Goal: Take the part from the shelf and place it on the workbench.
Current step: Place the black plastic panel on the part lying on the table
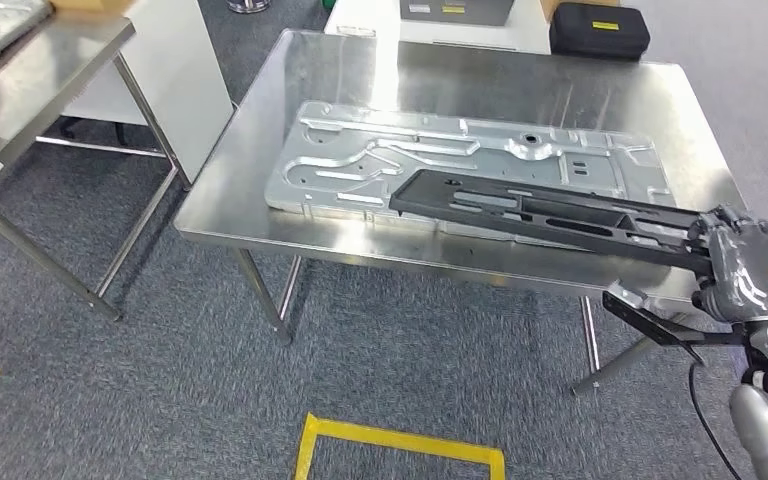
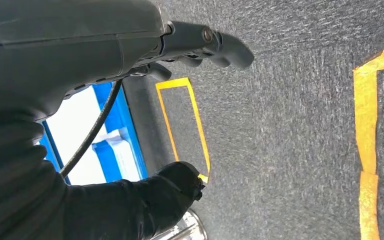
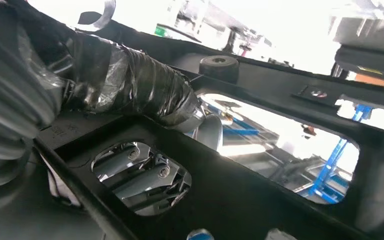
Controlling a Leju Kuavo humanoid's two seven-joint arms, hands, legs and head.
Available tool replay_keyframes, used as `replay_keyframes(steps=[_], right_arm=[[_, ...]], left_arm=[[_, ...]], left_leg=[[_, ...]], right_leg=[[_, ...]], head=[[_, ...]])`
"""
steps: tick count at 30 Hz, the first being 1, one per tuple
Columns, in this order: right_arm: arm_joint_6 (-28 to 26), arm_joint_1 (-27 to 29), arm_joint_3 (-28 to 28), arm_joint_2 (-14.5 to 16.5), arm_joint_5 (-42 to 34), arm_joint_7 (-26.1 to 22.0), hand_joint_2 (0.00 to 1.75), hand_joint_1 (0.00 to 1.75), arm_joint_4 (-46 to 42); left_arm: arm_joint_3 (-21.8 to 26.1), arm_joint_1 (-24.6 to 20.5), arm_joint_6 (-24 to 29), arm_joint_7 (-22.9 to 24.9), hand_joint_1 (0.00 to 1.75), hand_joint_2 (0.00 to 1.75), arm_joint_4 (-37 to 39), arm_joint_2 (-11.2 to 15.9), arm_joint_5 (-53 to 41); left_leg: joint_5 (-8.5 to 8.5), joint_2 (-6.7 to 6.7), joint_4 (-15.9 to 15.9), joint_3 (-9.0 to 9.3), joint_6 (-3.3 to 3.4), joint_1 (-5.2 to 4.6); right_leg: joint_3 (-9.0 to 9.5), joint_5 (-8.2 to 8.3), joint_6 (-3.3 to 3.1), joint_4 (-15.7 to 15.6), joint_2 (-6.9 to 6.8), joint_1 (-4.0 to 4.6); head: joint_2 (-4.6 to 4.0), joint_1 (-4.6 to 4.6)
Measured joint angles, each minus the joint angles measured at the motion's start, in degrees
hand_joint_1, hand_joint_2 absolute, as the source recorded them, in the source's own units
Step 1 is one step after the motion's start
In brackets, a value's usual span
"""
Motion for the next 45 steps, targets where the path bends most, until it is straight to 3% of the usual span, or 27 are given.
replay_keyframes(steps=[3,5,6,8,10,12,15,16,18,19,20,21,22,24,25,29,31,34,35,36,37,39,40,41,45], right_arm=[[0.03,-0.02,0.0,0.0,-0.04,0.0,1.75,1.75,0.06],[0.07,0.08,0.01,0.0,-0.05,-0.01,1.75,1.75,0.15],[0.09,0.1,0.01,0.0,-0.06,-0.01,1.75,1.75,0.19],[0.1,0.08,0.02,0.0,-0.05,-0.01,1.75,1.75,0.2],[0.02,-0.04,0.08,0.09,0.23,0.04,1.75,1.75,0.25],[-0.32,-0.13,0.22,0.28,1.3,0.22,1.75,1.75,0.32],[-1.41,-0.18,0.75,0.51,3.8,0.44,1.75,1.75,0.42],[-1.94,-0.23,1.02,0.59,4.52,0.48,1.75,1.75,0.5],[-2.94,-0.32,1.66,0.87,5.59,0.59,1.75,1.75,0.75],[-3.23,-0.33,1.99,1.04,5.94,0.66,1.75,1.75,0.91],[-3.43,-0.33,2.36,1.23,6.29,0.71,1.75,1.75,1.1],[-3.59,-0.32,2.73,1.4,6.61,0.74,1.75,1.75,1.29],[-3.68,-0.33,3.09,1.58,6.91,0.76,1.75,1.75,1.46],[-3.85,-0.4,3.78,1.91,7.29,0.78,1.75,1.75,1.69],[-3.9,-0.54,4.09,2.08,7.38,0.79,1.75,1.75,1.8],[-3.8,-1.37,5.47,2.69,7.47,0.85,1.75,1.75,2.33],[-3.38,-1.97,6.32,3.0,7.48,0.67,1.75,1.75,2.6],[-2.5,-3.02,8.28,4.22,8.35,1.11,1.75,1.75,3.17],[-2.27,-3.29,9.13,4.89,8.97,1.52,1.75,1.75,3.44],[-2.05,-3.57,10.1,5.65,9.65,2.0,1.75,1.75,3.72],[-1.87,-3.89,11.06,6.38,10.28,2.42,1.75,1.75,3.99],[-1.55,-4.64,12.97,7.69,11.14,3.06,1.75,1.75,4.52],[-1.38,-5.14,13.9,8.31,11.43,3.29,1.75,1.75,4.79],[-1.14,-5.76,14.9,9.05,11.67,3.54,1.75,1.75,5.12],[-0.2,-8.07,18.85,12.09,12.42,4.57,1.75,1.75,6.71]], left_arm=[[0.0,-0.01,0.0,0.0,0.0,1.75,-0.01,-0.02,0.0],[0.0,0.0,-0.01,0.0,0.0,1.75,-0.01,-0.03,0.0],[0.0,0.02,-0.02,0.0,0.0,1.75,-0.01,-0.05,0.0],[0.0,0.06,-0.04,0.0,0.0,1.75,-0.01,-0.14,0.0],[-0.01,-0.01,-0.08,0.01,0.0,1.75,-0.03,-0.2,0.0],[-0.02,-0.08,-0.1,0.03,0.0,1.75,-0.04,-0.21,0.0],[-0.08,-0.16,0.03,0.01,0.0,1.75,-0.04,-0.22,0.0],[-0.12,-0.22,0.14,-0.02,0.0,1.75,-0.04,-0.21,0.0],[-0.26,-0.26,0.41,-0.09,0.0,1.75,-0.04,-0.17,0.0],[-0.39,-0.24,0.56,-0.13,0.0,1.75,-0.04,-0.15,0.0],[-0.56,-0.21,0.69,-0.15,0.0,1.75,-0.04,-0.14,0.0],[-0.73,-0.18,0.82,-0.17,0.0,1.75,-0.04,-0.13,0.0],[-0.87,-0.16,0.93,-0.19,0.0,1.75,-0.04,-0.09,0.0],[-1.01,-0.16,1.06,-0.21,0.0,1.75,-0.04,0.07,0.0],[-1.02,-0.21,1.1,-0.22,0.0,1.75,0.0,0.17,0.0],[-1.06,-0.42,1.51,-0.19,0.0,1.75,0.27,0.46,0.0],[-1.12,-0.51,1.79,-0.11,0.0,1.75,0.57,0.63,0.0],[-1.14,-0.79,2.08,0.25,0.0,1.75,1.46,1.24,0.0],[-1.13,-0.9,2.15,0.43,0.0,1.75,1.92,1.57,0.0],[-1.11,-0.99,2.23,0.62,0.0,1.75,2.44,1.98,0.0],[-1.08,-1.07,2.32,0.83,0.0,1.75,2.95,2.39,0.0],[-0.98,-1.24,2.52,1.13,0.0,1.75,3.87,3.21,0.0],[-0.93,-1.38,2.62,1.26,0.0,1.75,4.32,3.63,0.0],[-0.89,-1.52,2.7,1.41,0.0,1.75,4.83,4.09,0.0],[-0.78,-2.17,3.05,1.86,0.0,1.75,6.76,6.14,0.0]], left_leg=[[-0.4,0.03,-0.08,0.49,0.32,-0.03],[-0.9,0.01,0.03,0.97,0.31,-0.02],[-1.22,-0.01,0.12,1.32,0.22,0.01],[-2.04,-0.05,0.42,2.02,-0.16,0.11],[-2.81,-0.13,0.85,2.34,-0.84,-0.03],[-3.2,-0.13,0.88,2.4,-1.48,-0.21],[-4.54,-0.01,2.26,2.12,-2.3,-0.21],[-5.84,-0.01,4.71,1.01,-2.55,-0.16],[-9.01,-0.04,12.31,-3.16,-2.81,-0.01],[-9.91,-0.03,15.7,-5.33,-2.86,0.02],[-9.75,-0.03,17.53,-6.81,-2.82,0.04],[-8.34,-0.04,17.14,-7.25,-2.69,0.03],[-5.96,-0.05,14.56,-6.6,-2.46,0.02],[-1.2,-0.13,6.6,-3.67,-1.74,-0.16],[-0.1,-0.13,3.77,-2.48,-1.46,-0.28],[-0.12,-0.11,1.15,-1.13,-0.77,-0.39],[-0.04,-0.08,0.19,-0.26,-0.3,-0.05],[-0.42,-0.02,-0.15,0.5,0.16,0.02],[-0.65,-0.03,-0.1,0.71,0.16,0.01],[-0.94,-0.04,-0.04,1.01,0.1,0.02],[-1.28,-0.06,0.06,1.4,-0.01,0.04],[-2.11,-0.1,0.39,2.13,-0.45,-0.01],[-2.47,-0.15,0.6,2.25,-0.78,-0.1],[-2.71,-0.16,0.74,2.26,-1.13,-0.19],[-3.46,0.01,1.24,2.12,-2.41,-0.13]], right_leg=[[-4.62,-3.44,0.46,8.36,-0.03,-0.17],[-7.34,-3.23,0.8,11.89,-0.07,-0.43],[-7.37,-1.54,0.92,10.86,-0.11,-0.56],[-4.76,3.27,0.99,3.88,-0.27,-0.79],[-2.4,5.37,0.64,-1.81,-0.34,-0.6],[-2.0,4.9,-0.01,-2.89,-0.22,-0.29],[-1.41,4.67,-1.18,-3.42,-0.06,-0.7],[-1.1,4.59,-1.57,-3.64,-0.08,-0.81],[-0.71,4.28,-2.07,-3.72,-0.17,-0.63],[-0.53,4.08,-2.18,-3.71,-0.17,-0.51],[-0.26,3.85,-2.25,-3.71,-0.16,-0.41],[0.11,3.57,-2.26,-3.7,-0.12,-0.31],[0.57,3.25,-2.24,-3.7,-0.07,-0.21],[1.46,2.55,-2.04,-3.66,-0.01,0.04],[1.67,2.27,-1.84,-3.63,0.05,0.13],[2.02,1.68,-0.66,-3.94,0.06,0.1],[1.26,0.25,-0.1,-1.68,-0.01,0.07],[-4.65,-3.77,0.55,9.05,-0.03,-0.16],[-6.42,-3.96,0.69,11.52,-0.05,-0.26],[-7.23,-2.93,0.78,11.88,-0.08,-0.37],[-6.87,-0.82,0.79,9.95,-0.13,-0.47],[-4.1,3.83,0.61,2.5,-0.27,-0.5],[-2.77,4.9,0.32,-0.52,-0.26,-0.41],[-2.02,5.18,-0.02,-2.29,-0.24,-0.26],[-1.45,4.64,-1.55,-3.26,0.01,-0.21]], head=[[0.0,0.04],[0.0,0.03],[0.0,0.03],[0.0,0.04],[0.0,0.04],[-0.01,0.02],[-0.01,-0.07],[0.0,-0.12],[0.0,-0.21],[0.0,-0.2],[0.0,-0.2],[0.0,-0.2],[0.0,-0.2],[0.0,-0.18],[0.0,-0.17],[0.0,-0.15],[0.0,-0.09],[0.0,-0.01],[0.0,-0.01],[0.0,-0.01],[0.0,-0.01],[0.0,-0.01],[0.0,0.0],[0.0,-0.02],[-0.01,-0.08]])
